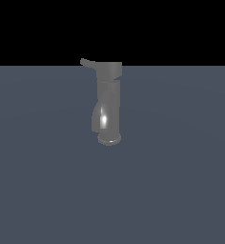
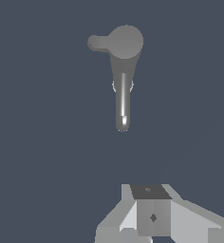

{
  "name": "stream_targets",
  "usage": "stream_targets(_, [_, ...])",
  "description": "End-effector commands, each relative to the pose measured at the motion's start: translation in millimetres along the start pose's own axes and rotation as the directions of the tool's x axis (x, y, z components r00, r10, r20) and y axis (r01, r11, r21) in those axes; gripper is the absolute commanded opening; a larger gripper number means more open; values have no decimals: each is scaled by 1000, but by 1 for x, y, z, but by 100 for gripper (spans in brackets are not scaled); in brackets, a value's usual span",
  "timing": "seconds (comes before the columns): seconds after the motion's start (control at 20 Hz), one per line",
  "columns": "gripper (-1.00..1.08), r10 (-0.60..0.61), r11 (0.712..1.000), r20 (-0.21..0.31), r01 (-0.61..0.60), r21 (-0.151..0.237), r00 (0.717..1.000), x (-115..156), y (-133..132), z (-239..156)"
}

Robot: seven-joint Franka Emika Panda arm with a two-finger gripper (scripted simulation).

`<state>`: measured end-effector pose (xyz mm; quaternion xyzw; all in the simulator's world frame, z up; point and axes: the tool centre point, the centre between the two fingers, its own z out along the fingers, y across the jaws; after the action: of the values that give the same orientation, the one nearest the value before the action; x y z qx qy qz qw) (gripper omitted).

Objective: Turn on the faucet by rotating a designated handle.

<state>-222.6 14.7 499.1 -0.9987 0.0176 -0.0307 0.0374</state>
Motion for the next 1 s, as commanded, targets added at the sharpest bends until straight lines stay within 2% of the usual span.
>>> stream_targets(0.0, [-100,38,999,3,-38,6,999,8,-1,2])
stream_targets(0.25, [-100,141,990,14,-141,18,990,30,-4,7])
stream_targets(0.45, [-100,239,971,25,-239,26,971,50,-7,14])
stream_targets(0.7, [-100,359,932,40,-360,29,932,76,-10,24])
stream_targets(0.95, [-100,475,879,54,-477,25,878,102,-14,37])
